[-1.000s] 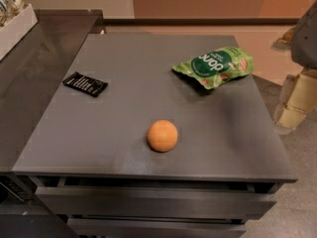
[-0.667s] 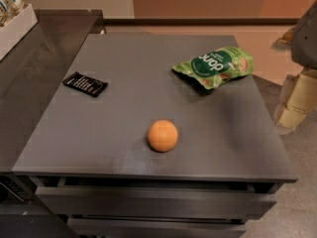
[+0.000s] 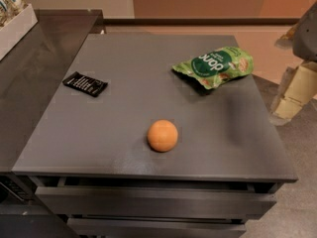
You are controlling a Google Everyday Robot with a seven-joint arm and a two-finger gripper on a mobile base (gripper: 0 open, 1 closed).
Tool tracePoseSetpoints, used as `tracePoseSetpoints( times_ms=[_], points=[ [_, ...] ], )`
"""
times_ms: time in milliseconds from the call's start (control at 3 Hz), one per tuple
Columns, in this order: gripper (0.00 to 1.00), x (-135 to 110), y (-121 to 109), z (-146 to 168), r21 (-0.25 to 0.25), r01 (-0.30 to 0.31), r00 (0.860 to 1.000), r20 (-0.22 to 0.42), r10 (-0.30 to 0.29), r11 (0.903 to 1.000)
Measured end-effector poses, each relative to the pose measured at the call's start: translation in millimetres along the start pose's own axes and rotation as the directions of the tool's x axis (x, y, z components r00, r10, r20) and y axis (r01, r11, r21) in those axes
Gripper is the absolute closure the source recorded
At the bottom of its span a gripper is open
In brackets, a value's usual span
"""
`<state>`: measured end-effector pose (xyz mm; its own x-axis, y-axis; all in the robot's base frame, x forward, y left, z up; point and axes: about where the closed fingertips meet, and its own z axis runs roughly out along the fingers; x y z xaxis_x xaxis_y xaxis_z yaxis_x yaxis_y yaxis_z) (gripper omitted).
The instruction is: Move green rice chip bag near orange
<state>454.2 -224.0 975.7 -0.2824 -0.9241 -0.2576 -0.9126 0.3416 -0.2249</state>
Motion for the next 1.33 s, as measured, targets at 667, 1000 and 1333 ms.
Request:
tracePoseSetpoints(
  times_ms=[667,1000,1333],
  points=[
    [0.00,0,-40,34,0.005,-0.090,0.994,0.068,0.089,0.9960],
    [0.00,2,-67,56,0.013,-0.151,0.982,0.116,0.148,0.9885],
    [0.00,7,-94,75,0.010,-0.203,0.966,0.165,0.199,0.9791]
  ],
)
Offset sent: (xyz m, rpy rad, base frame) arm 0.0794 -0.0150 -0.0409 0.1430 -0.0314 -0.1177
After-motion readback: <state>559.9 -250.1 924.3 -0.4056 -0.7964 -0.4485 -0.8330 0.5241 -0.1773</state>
